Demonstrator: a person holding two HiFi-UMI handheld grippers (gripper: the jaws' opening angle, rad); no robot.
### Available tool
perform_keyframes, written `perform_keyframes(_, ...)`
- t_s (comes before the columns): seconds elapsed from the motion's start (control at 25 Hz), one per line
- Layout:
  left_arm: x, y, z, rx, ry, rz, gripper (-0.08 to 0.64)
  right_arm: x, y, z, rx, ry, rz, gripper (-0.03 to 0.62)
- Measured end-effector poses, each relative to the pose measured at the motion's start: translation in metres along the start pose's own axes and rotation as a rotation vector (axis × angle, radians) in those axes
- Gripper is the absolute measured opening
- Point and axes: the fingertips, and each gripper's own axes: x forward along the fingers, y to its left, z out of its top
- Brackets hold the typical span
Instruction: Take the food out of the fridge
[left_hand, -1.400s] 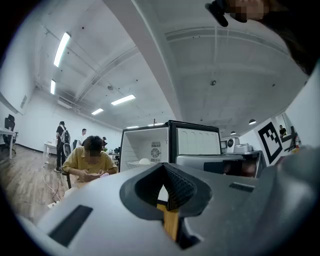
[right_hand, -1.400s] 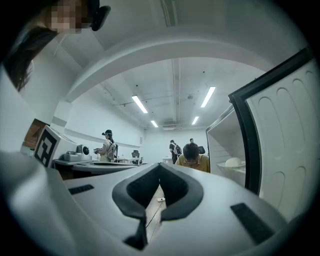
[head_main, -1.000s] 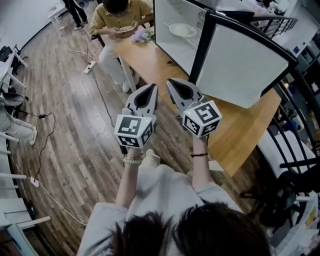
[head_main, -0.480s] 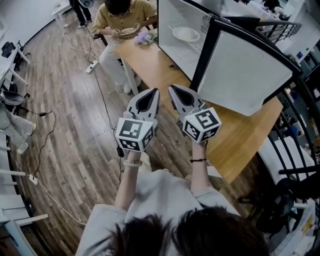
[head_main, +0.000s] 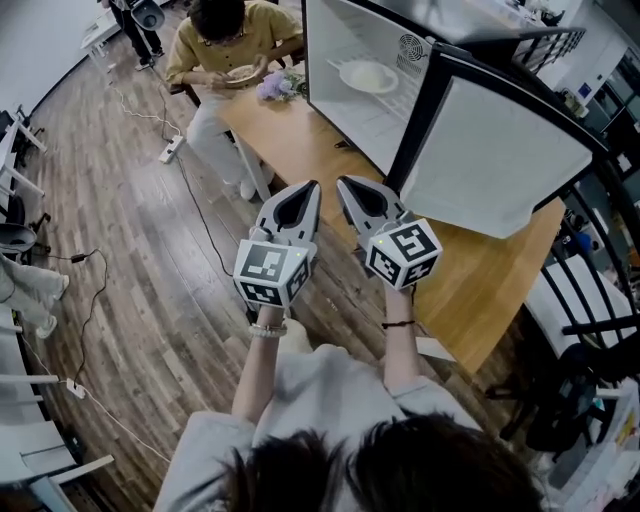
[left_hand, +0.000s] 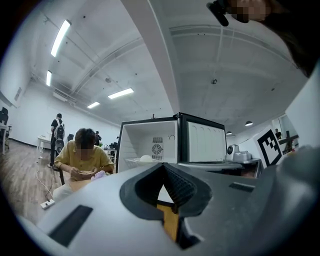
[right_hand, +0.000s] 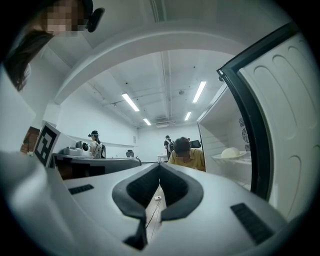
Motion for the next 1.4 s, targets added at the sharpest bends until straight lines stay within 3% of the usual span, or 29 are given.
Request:
perform_keyframes(0.52,0.043,0.063,0.002,-0.005,0.021,-0.137,0.008,0.064,-0.026,-0.003,-0.011,-0.002,-0.159,0.009)
perform_keyframes(1.16,0.057,0.133,-0.003,-0.009,0.017,-0.272,0.008,0.127,-0.032,-0.012,0.005,-0.034,-0.316,0.009)
perform_keyframes(1.4,0.065,0.133,-0.010,-0.016,0.032,-0.315,0.008,0.128,-0.039,-0.019,0.025,-0.031,-0.356,0.009)
